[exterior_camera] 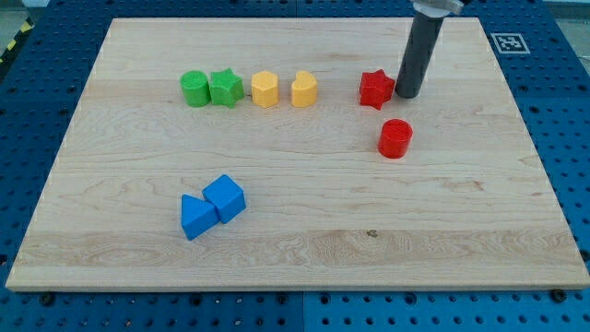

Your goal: Push the red circle below the red star

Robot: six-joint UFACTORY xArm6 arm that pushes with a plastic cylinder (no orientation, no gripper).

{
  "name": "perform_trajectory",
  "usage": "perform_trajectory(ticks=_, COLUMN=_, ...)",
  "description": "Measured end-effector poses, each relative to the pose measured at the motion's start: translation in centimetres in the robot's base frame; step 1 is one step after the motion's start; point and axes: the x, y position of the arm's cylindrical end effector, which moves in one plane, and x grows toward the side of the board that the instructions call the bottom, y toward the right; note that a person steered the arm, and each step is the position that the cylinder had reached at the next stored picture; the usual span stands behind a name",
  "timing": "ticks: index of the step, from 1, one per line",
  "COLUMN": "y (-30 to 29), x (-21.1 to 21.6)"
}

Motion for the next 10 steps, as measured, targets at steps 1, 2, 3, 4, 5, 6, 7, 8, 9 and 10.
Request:
perform_trajectory(ticks=1, y=-2.5, x=0.0)
perform_trajectory(ticks=2, y=-4.3, x=0.0)
perform_trajectory(ticks=3, y=-5.0, x=0.0)
perform_trajectory(ticks=4, y=-2.4, x=0.0)
perform_trajectory(ticks=5, y=3.3, x=1.8)
perform_trajectory(ticks=6, y=3.7, x=8.2)
perform_trajectory(ticks=7, y=3.7, x=12.9)
perform_trajectory(ticks=8, y=3.7, x=13.2)
perform_trajectory(ticks=9, y=3.7, x=13.2)
perform_trajectory(ticks=10, y=3.9, x=12.4)
